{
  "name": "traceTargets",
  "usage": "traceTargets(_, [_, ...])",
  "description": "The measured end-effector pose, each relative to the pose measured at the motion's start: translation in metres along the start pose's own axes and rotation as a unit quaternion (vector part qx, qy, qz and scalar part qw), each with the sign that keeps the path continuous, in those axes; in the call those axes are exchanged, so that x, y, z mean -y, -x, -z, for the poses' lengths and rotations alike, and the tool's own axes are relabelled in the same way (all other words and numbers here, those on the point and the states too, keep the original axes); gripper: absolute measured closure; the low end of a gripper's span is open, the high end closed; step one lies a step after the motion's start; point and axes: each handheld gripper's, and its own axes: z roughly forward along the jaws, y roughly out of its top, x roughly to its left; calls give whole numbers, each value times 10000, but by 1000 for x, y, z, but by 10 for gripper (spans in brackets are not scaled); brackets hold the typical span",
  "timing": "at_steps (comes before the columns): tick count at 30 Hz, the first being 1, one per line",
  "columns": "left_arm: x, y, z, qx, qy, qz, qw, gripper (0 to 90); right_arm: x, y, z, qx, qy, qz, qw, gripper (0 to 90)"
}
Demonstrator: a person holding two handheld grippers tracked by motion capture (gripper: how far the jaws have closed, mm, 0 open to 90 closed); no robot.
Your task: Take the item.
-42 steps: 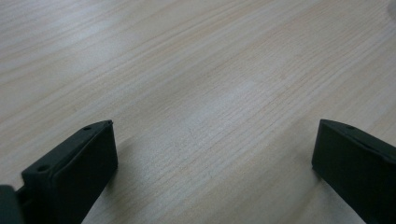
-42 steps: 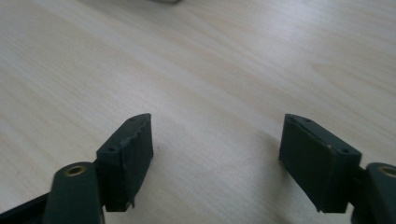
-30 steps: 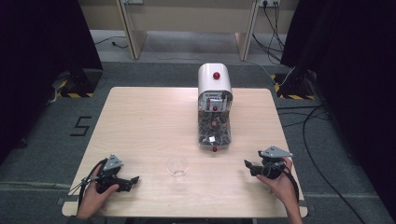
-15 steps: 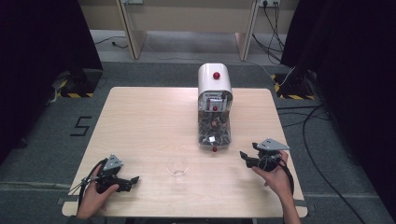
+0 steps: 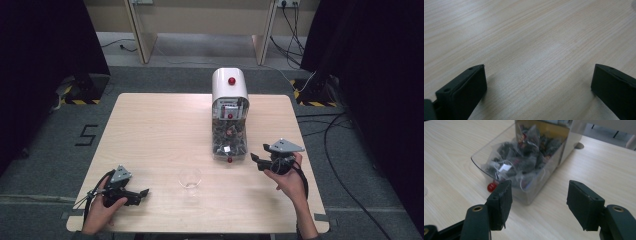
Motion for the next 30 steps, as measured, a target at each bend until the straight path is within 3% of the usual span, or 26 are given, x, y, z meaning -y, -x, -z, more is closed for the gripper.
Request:
traceTargets(16, [0,0,0,0,-1,1,10000,0,-15,1,-14,-45,79,79,9999,388])
traceTargets(30, [0,0,0,0,-1,0,10000,0,-33,-5,-40,-192,85,248,9995,392])
